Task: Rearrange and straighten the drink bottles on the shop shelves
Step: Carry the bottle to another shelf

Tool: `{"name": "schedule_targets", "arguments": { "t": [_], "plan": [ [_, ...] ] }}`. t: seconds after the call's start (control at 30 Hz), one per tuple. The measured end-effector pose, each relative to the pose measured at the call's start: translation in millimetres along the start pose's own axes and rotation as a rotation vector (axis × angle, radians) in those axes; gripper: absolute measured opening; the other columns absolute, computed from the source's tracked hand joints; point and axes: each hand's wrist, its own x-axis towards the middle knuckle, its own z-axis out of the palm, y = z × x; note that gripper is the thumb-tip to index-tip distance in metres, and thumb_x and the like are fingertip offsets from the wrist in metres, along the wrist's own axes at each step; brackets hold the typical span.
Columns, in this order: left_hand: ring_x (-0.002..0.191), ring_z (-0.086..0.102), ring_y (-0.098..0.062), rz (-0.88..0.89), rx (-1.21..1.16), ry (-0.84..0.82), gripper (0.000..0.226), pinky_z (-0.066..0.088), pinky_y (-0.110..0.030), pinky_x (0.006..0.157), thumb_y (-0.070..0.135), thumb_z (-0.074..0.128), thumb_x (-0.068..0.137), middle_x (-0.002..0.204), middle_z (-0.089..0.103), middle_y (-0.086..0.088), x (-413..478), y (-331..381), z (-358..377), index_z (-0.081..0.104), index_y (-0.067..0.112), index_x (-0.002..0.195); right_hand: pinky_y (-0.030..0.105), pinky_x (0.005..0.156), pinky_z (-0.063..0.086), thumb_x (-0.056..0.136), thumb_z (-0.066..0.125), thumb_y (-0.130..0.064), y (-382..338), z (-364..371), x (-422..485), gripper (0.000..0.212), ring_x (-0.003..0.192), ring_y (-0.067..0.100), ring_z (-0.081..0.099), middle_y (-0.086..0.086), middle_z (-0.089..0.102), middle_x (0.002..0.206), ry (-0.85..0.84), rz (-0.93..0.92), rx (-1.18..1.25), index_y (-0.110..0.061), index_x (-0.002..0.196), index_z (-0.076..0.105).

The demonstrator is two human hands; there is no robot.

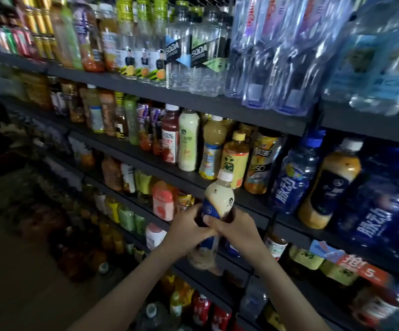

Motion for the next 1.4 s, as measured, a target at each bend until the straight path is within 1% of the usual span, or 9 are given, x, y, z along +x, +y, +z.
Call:
{"name": "schedule_targets", "arguments": {
  "t": [0.17, 0.33, 0.5, 0.63, 0.73, 0.87, 0.97, 1.07, 1.4],
  "plan": [
    [0.103, 0.063, -0.002, 0.011, -0.245, -0.176, 0.042, 0.051, -0.021, 0.083, 0.007, 0.069, 0.084, 0.112, 0.066, 0.012, -2.8, -16.0, -74.7, 0.058, 0.022, 0.121, 0.026, 0.072, 0.053, 0.075, 0.079, -0.031, -27.4, 47.5, 10.7, 0.016, 0.075, -0.004, 0.065, -0.013, 0.071, 0.079, -0.005, -0.06, 0.115, -0.029, 0.085, 0.067],
    [0.105, 0.06, -0.004, -0.074, -0.226, -0.074, 0.029, 0.052, -0.025, 0.088, 0.017, 0.065, 0.089, 0.114, 0.064, 0.009, 14.7, -56.2, -158.8, 0.061, 0.028, 0.116, 0.049, 0.085, 0.054, 0.069, 0.08, -0.037, -47.9, 94.6, 39.1, 0.025, 0.087, 0.013, 0.07, -0.006, 0.074, 0.088, 0.016, -0.002, 0.178, -0.023, 0.087, 0.07],
    [0.105, 0.06, -0.003, -0.056, -0.151, -0.088, 0.024, 0.05, -0.011, 0.077, 0.018, 0.061, 0.091, 0.11, 0.066, 0.006, 39.8, -95.0, -227.0, 0.061, 0.02, 0.115, 0.034, 0.075, 0.055, 0.077, 0.078, -0.027, -64.3, 131.2, 61.2, 0.019, 0.083, 0.004, 0.065, -0.009, 0.07, 0.09, 0.164, 0.001, 0.139, -0.027, 0.087, 0.062],
    [0.098, 0.058, 0.003, -0.032, -0.087, -0.102, 0.024, 0.046, -0.013, 0.079, 0.025, 0.061, 0.092, 0.106, 0.063, 0.013, 66.5, -101.3, -246.3, 0.06, 0.023, 0.116, 0.038, 0.078, 0.056, 0.076, 0.078, -0.025, -67.3, 137.1, 68.3, 0.025, 0.088, 0.009, 0.066, -0.008, 0.069, 0.094, 0.308, 0.036, 0.17, -0.029, 0.092, 0.059],
    [0.1, 0.059, -0.002, 0.011, -0.007, -0.101, 0.023, 0.045, -0.021, 0.085, 0.027, 0.061, 0.091, 0.102, 0.062, 0.018, 90.5, -95.1, -235.3, 0.06, 0.026, 0.114, 0.034, 0.078, 0.055, 0.076, 0.078, -0.024, -66.4, 122.9, 66.4, 0.035, 0.096, 0.012, 0.065, -0.005, 0.069, 0.102, 0.374, 0.04, 0.18, -0.019, 0.106, 0.061],
    [0.083, 0.058, 0.007, 0.128, 0.011, -0.099, 0.022, 0.044, -0.004, 0.069, 0.02, 0.062, 0.09, 0.094, 0.064, 0.012, 113.0, -74.3, -202.8, 0.058, 0.023, 0.112, 0.037, 0.081, 0.055, 0.075, 0.079, -0.024, -66.0, 93.5, 62.1, 0.033, 0.094, 0.01, 0.065, -0.007, 0.069, 0.099, 0.429, 0.024, 0.111, -0.022, 0.103, 0.061],
    [0.084, 0.059, 0.005, 0.178, 0.037, -0.154, 0.024, 0.043, -0.006, 0.066, 0.022, 0.064, 0.089, 0.098, 0.066, 0.008, 125.9, -59.7, -174.9, 0.059, 0.025, 0.112, 0.039, 0.079, 0.057, 0.074, 0.08, -0.025, -59.2, 74.3, 56.6, 0.033, 0.092, 0.013, 0.067, -0.005, 0.07, 0.097, 0.458, 0.025, 0.08, -0.023, 0.101, 0.062],
    [0.092, 0.061, -0.004, 0.212, 0.06, -0.232, 0.026, 0.046, -0.017, 0.077, 0.024, 0.063, 0.088, 0.1, 0.065, 0.009, 136.9, -46.7, -152.1, 0.06, 0.024, 0.114, 0.026, 0.066, 0.053, 0.075, 0.079, -0.023, -52.9, 62.7, 50.2, 0.026, 0.087, 0.011, 0.067, -0.005, 0.07, 0.093, 0.45, 0.014, 0.051, -0.025, 0.095, 0.061],
    [0.089, 0.06, 0.001, 0.164, 0.088, -0.281, 0.02, 0.046, -0.011, 0.069, 0.024, 0.063, 0.089, 0.096, 0.065, 0.013, 158.4, -86.9, -167.2, 0.062, 0.03, 0.108, 0.03, 0.078, 0.055, 0.074, 0.079, -0.021, -38.6, 106.4, 77.1, 0.036, 0.093, 0.007, 0.067, -0.007, 0.071, 0.101, 0.259, 0.069, 0.006, -0.02, 0.106, 0.063]
  ]
}}
